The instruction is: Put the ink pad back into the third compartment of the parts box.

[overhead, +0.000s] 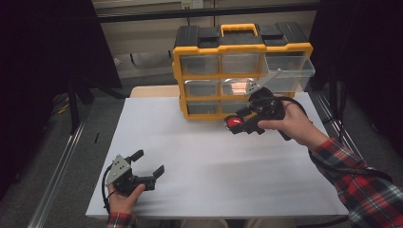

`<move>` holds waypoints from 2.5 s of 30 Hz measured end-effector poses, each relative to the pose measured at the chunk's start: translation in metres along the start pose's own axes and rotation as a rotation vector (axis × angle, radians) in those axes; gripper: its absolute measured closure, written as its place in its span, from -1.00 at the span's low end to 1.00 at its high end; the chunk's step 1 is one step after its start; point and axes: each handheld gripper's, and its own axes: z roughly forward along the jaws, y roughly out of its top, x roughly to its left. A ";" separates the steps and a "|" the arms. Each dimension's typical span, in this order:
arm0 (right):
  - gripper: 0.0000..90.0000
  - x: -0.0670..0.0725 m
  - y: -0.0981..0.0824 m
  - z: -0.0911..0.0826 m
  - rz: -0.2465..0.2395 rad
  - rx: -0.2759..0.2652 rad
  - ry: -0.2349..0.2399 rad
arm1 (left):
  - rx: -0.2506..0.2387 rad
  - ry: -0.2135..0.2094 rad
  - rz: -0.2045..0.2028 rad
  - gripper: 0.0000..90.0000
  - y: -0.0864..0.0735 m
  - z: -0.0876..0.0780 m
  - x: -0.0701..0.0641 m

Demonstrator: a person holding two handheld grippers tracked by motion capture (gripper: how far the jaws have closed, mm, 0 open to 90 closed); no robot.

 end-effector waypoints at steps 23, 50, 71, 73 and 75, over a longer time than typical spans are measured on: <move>-0.33 -0.003 0.020 -0.023 -0.016 0.009 -0.015 | -0.006 0.004 -0.004 -0.98 0.000 0.001 -0.001; -0.33 -0.011 0.041 -0.043 -0.007 0.019 -0.039 | -0.009 0.001 -0.017 -0.98 0.000 0.001 -0.001; -0.33 -0.019 0.055 -0.061 0.002 0.022 -0.070 | -0.007 0.006 -0.014 -0.98 -0.001 0.001 -0.001; -0.33 -0.020 0.056 -0.063 0.000 0.023 -0.071 | -0.007 0.006 -0.014 -0.98 0.000 0.001 -0.001; -0.33 -0.021 0.058 -0.066 0.003 0.028 -0.078 | -0.006 0.010 -0.008 -0.98 0.000 0.001 -0.001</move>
